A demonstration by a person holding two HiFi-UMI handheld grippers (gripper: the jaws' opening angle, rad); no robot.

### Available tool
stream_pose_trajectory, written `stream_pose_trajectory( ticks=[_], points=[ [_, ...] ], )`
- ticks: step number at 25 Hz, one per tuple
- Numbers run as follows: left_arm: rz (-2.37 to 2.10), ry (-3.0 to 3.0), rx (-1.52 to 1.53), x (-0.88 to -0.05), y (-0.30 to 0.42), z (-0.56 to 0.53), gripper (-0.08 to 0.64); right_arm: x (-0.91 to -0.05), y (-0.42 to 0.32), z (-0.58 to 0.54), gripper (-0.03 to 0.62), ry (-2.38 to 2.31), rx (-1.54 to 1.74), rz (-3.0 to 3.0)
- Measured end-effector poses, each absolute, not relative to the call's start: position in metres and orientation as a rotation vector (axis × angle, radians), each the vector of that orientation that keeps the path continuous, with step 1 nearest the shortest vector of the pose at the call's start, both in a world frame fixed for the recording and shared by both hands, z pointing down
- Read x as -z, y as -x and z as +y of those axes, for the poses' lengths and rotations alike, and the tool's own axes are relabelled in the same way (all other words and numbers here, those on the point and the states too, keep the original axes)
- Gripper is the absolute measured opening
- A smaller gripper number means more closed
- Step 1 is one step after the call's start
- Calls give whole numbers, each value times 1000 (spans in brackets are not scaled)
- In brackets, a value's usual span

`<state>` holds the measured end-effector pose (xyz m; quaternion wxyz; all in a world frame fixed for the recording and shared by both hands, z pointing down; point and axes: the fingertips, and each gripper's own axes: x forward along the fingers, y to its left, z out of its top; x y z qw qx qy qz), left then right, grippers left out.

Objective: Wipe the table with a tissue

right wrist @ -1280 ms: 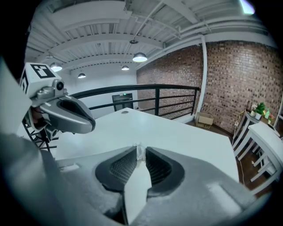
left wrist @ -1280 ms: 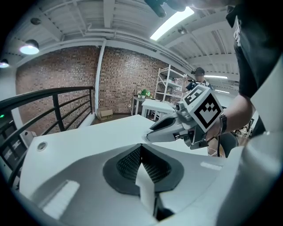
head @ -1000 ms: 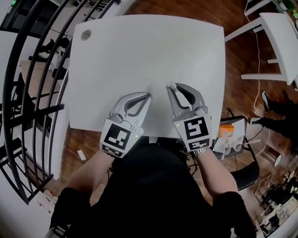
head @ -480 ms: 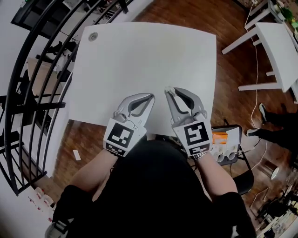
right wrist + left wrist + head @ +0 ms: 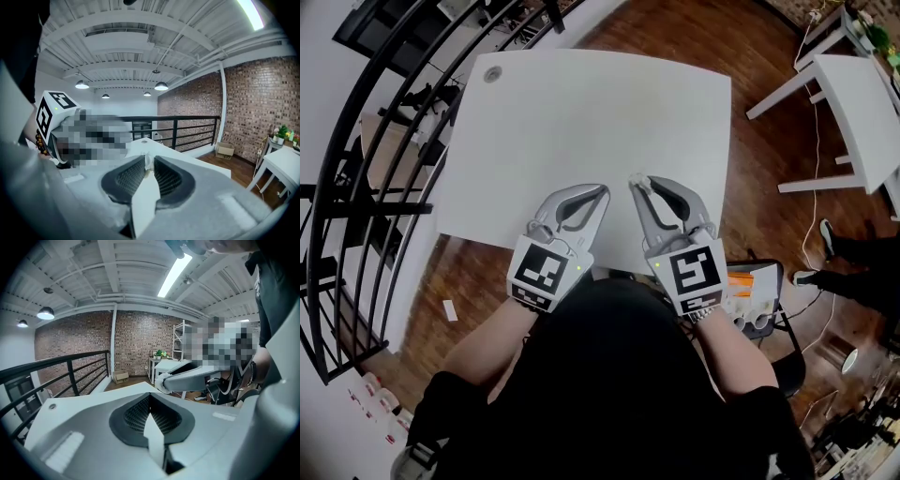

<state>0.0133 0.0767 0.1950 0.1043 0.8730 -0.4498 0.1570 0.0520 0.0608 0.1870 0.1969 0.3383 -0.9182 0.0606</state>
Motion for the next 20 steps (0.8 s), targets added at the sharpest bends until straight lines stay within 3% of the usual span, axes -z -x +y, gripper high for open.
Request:
stream_pose_trajectory(
  ticks=[20],
  points=[
    [-1354, -2571, -465, -194, -15, 70, 15, -188, -55, 57, 51, -930, -166, -2579]
  ],
)
